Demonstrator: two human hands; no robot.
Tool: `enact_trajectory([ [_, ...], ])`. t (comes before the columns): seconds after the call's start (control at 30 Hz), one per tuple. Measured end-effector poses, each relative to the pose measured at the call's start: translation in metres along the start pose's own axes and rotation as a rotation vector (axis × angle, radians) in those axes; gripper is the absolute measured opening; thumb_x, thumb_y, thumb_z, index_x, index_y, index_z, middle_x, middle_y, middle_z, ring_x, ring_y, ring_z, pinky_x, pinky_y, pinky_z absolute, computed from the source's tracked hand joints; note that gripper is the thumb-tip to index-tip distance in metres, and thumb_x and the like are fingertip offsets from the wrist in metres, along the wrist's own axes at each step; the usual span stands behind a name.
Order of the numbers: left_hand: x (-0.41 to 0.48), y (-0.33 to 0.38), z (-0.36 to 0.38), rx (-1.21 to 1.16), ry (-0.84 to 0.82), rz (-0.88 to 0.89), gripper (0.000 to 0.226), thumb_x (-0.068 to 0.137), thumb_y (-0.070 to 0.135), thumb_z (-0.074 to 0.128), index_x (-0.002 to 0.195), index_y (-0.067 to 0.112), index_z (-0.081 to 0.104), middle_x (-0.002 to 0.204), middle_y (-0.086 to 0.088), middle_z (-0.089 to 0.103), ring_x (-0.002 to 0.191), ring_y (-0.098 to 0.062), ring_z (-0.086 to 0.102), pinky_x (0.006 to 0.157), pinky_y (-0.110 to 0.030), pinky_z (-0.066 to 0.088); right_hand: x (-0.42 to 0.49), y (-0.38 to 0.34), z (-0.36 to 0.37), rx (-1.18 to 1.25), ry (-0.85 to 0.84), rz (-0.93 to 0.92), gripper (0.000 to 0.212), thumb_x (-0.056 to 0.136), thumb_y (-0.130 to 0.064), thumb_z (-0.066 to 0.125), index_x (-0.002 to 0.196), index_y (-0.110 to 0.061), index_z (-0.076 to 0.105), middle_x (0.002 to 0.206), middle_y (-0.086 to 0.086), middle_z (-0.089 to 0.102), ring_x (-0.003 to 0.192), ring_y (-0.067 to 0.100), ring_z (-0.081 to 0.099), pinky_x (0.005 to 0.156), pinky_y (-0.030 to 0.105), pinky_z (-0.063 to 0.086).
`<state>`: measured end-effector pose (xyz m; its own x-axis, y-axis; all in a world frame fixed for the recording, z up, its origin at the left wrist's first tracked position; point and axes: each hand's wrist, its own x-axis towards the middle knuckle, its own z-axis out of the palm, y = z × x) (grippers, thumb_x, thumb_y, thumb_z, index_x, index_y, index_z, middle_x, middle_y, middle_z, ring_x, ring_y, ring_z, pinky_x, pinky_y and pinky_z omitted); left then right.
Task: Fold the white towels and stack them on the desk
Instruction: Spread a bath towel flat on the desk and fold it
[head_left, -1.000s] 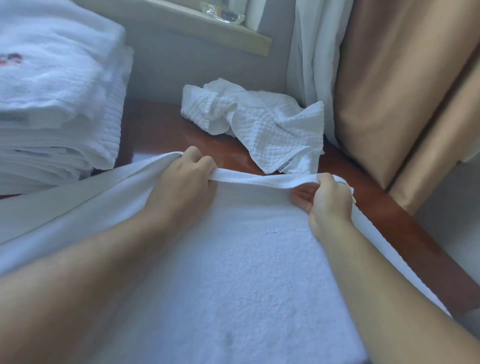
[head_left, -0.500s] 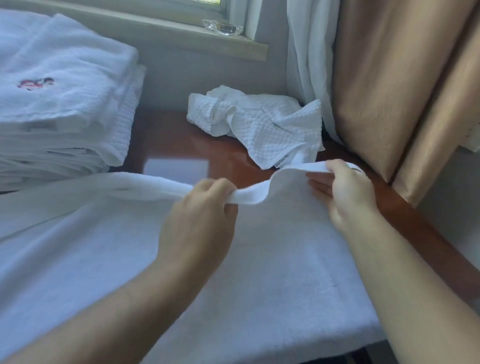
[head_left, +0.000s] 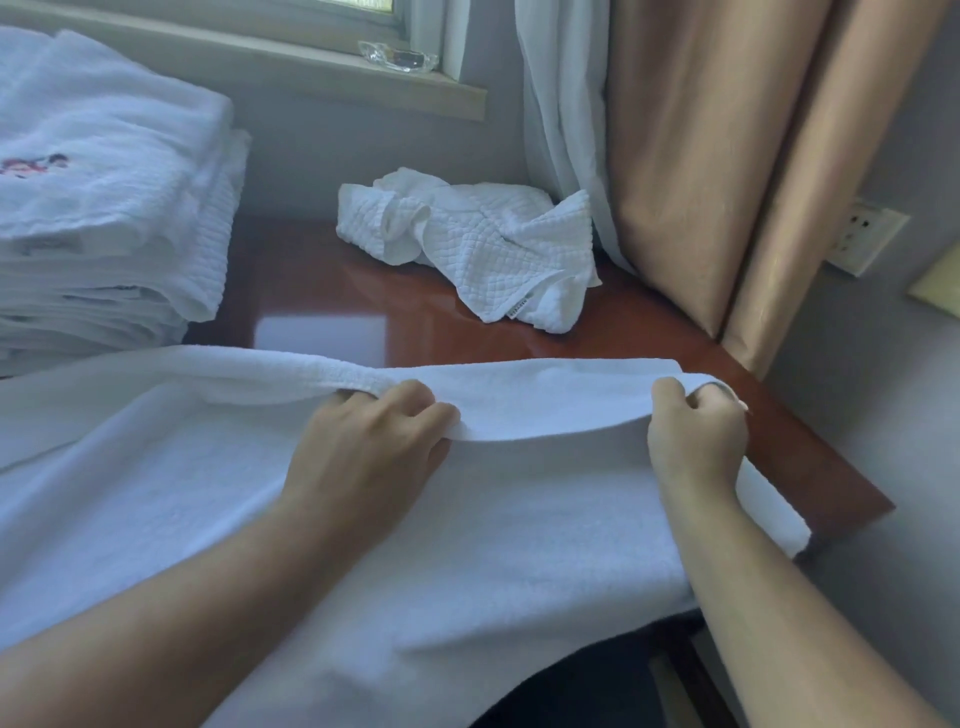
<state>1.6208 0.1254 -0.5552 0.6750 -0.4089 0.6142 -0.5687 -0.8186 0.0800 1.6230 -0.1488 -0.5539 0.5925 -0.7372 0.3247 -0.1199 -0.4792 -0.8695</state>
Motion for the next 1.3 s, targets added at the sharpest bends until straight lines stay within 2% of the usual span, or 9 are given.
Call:
enact_trajectory([
  [0.13,-0.002,0.000,-0.002,0.007,0.054,0.085,0.025,0.092,0.030,0.060,0.072,0.018,0.069,0.061,-0.002,0.053,0.042,-0.032,0.047,0.047,-0.028,0.029,-0.001,0.003,-0.002,0.053,0.060,0.045,0.031,0.078,-0.016,0.054,0.062,-0.018,0.027,0.051,-0.010,0.036,0.046,0.011,0.034,0.048,0.030,0.029],
  [0.27,-0.004,0.000,0.000,-0.025,-0.009,0.151,0.029,0.092,0.034,0.062,0.069,0.018,0.068,0.060,-0.002,0.052,0.043,-0.033,0.047,0.048,-0.027,0.027,-0.002,0.004,-0.001,0.028,0.116,0.056,0.024,0.078,-0.002,0.054,0.075,-0.020,0.038,0.074,-0.006,0.046,0.061,0.008,0.042,0.047,0.018,0.029],
  [0.43,-0.004,-0.001,0.001,-0.048,-0.020,0.161,0.029,0.090,0.035,0.062,0.068,0.018,0.070,0.062,0.000,0.054,0.044,-0.032,0.048,0.045,-0.028,0.036,-0.005,-0.001,-0.006,-0.210,0.312,-0.123,0.033,0.075,0.000,0.063,0.105,-0.013,0.061,0.118,0.014,0.055,0.111,0.037,0.051,0.086,0.039,0.038],
  [0.53,-0.002,0.000,0.002,-0.058,-0.034,0.171,0.026,0.089,0.035,0.063,0.071,0.020,0.073,0.063,0.001,0.057,0.045,-0.032,0.050,0.046,-0.027,0.036,-0.014,-0.013,0.008,-0.497,-0.009,-0.421,0.030,0.085,-0.017,0.063,0.115,-0.015,0.068,0.128,0.010,0.058,0.123,0.035,0.047,0.099,0.044,0.034],
  [0.67,-0.003,0.000,0.002,-0.055,-0.067,0.176,0.020,0.092,0.029,0.067,0.076,0.020,0.073,0.068,0.000,0.060,0.049,-0.033,0.053,0.048,-0.028,0.035,-0.022,-0.017,0.030,-0.835,-0.623,-0.145,0.077,0.099,-0.062,0.026,0.160,-0.015,0.021,0.170,0.010,0.007,0.155,0.033,0.003,0.124,0.048,0.006],
  [0.8,-0.010,0.002,-0.007,-0.090,-0.159,0.063,0.019,0.097,0.026,0.060,0.113,0.024,0.070,0.107,0.001,0.064,0.069,-0.035,0.063,0.050,-0.036,0.046,-0.023,-0.009,0.033,-0.872,-0.660,-0.147,0.081,0.098,-0.065,0.016,0.163,-0.019,0.006,0.170,0.007,-0.005,0.156,0.032,-0.009,0.124,0.049,-0.002],
  [0.93,-0.047,-0.023,-0.036,-0.211,-0.263,-0.019,0.052,0.094,0.026,0.058,0.143,0.037,0.043,0.150,0.012,0.035,0.096,-0.025,0.065,0.071,-0.040,0.055,-0.032,-0.022,0.032,-0.793,-0.543,-0.204,0.066,0.100,-0.052,0.032,0.153,-0.012,0.040,0.161,0.013,0.033,0.149,0.036,0.024,0.121,0.048,0.020],
  [1.1,-0.108,-0.088,-0.097,-0.261,-0.275,-0.225,0.045,0.094,0.034,0.057,0.137,0.045,0.049,0.149,0.025,0.037,0.114,0.002,0.048,0.090,-0.003,0.035,-0.117,-0.076,0.054,-0.233,-0.566,-0.519,0.052,0.089,-0.042,0.047,0.125,-0.011,0.068,0.133,0.008,0.063,0.129,0.028,0.049,0.108,0.040,0.037],
  [1.3,-0.153,-0.168,-0.144,-0.053,-0.047,-0.789,0.039,0.092,0.022,0.068,0.131,0.021,0.061,0.130,-0.001,0.053,0.117,-0.025,0.052,0.102,-0.033,0.039,-0.214,-0.137,0.090,-0.087,-0.767,-1.033,0.030,0.085,-0.024,0.071,0.112,-0.010,0.074,0.112,0.008,0.066,0.108,0.032,0.055,0.092,0.048,0.048],
])
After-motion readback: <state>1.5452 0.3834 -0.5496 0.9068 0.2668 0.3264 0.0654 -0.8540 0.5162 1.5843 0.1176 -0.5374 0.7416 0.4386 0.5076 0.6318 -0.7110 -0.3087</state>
